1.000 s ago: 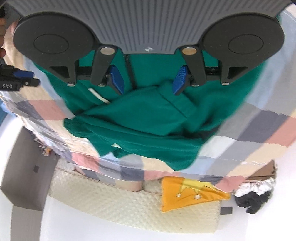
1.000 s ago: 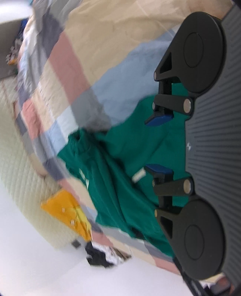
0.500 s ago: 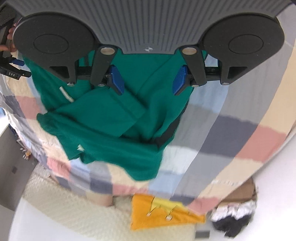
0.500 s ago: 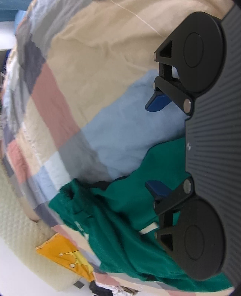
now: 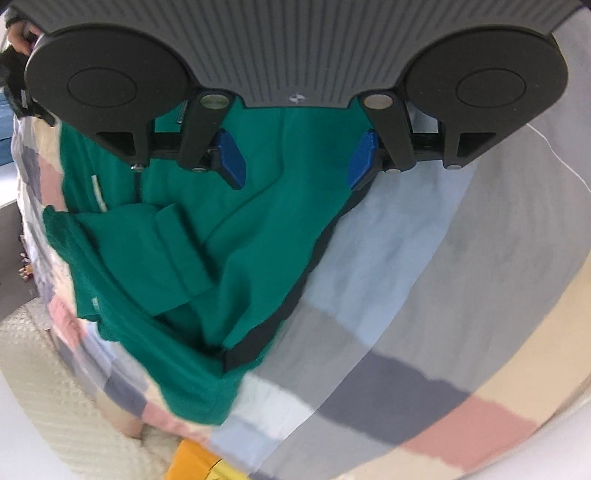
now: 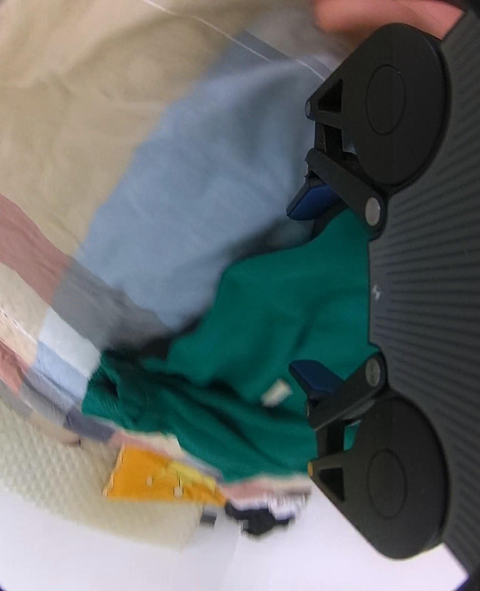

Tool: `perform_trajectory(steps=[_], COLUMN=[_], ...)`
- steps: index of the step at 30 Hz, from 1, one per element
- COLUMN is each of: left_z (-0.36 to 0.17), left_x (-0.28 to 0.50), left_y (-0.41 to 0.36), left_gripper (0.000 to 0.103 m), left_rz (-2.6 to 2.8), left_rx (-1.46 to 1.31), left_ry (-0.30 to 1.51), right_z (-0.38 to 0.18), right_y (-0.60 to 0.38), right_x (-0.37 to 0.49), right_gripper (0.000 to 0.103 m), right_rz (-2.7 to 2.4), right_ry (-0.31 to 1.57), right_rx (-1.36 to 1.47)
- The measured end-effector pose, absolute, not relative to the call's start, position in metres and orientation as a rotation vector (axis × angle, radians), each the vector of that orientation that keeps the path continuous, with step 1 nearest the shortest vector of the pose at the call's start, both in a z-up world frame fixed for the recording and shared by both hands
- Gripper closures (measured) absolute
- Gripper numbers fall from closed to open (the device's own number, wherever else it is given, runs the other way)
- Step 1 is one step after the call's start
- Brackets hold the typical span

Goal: Fold large clothes
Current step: 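Grasp the hoodie hem with the left gripper while the right gripper grasps the hem beside it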

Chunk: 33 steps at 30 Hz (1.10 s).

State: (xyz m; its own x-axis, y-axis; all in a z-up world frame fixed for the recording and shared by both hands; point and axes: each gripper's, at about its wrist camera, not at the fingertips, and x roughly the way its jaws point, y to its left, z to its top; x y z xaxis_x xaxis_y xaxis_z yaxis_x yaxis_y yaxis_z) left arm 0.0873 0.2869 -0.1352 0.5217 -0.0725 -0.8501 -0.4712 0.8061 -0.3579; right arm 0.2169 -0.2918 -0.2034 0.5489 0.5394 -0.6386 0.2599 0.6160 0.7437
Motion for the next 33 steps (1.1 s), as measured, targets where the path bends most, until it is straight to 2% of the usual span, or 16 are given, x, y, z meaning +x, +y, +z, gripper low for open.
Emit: perform_trajectory(steps=[13,26,33], left_z=[-0.169,-0.178,-0.181], left_x=[0.100,0.106,0.112], left_y=[0.291,0.289,0.289], left_gripper=[0.036,0.036,0.036], left_rz=[0.334,0.352,0.358], left_rx=[-0.631,-0.621,-0.588], left_ry=[1.128,1.181,1.226], right_z=[-0.195,-0.208,-0.199], right_y=[-0.293,-0.278,-0.278], right_x=[0.202,0.202,0.194], right_gripper=[0.018,0.019,0.019], right_rz=[0.278,0.203,0.321], right_ry=[0.981,1.090,1.016], right_rx=[1.001,0.847,0.888])
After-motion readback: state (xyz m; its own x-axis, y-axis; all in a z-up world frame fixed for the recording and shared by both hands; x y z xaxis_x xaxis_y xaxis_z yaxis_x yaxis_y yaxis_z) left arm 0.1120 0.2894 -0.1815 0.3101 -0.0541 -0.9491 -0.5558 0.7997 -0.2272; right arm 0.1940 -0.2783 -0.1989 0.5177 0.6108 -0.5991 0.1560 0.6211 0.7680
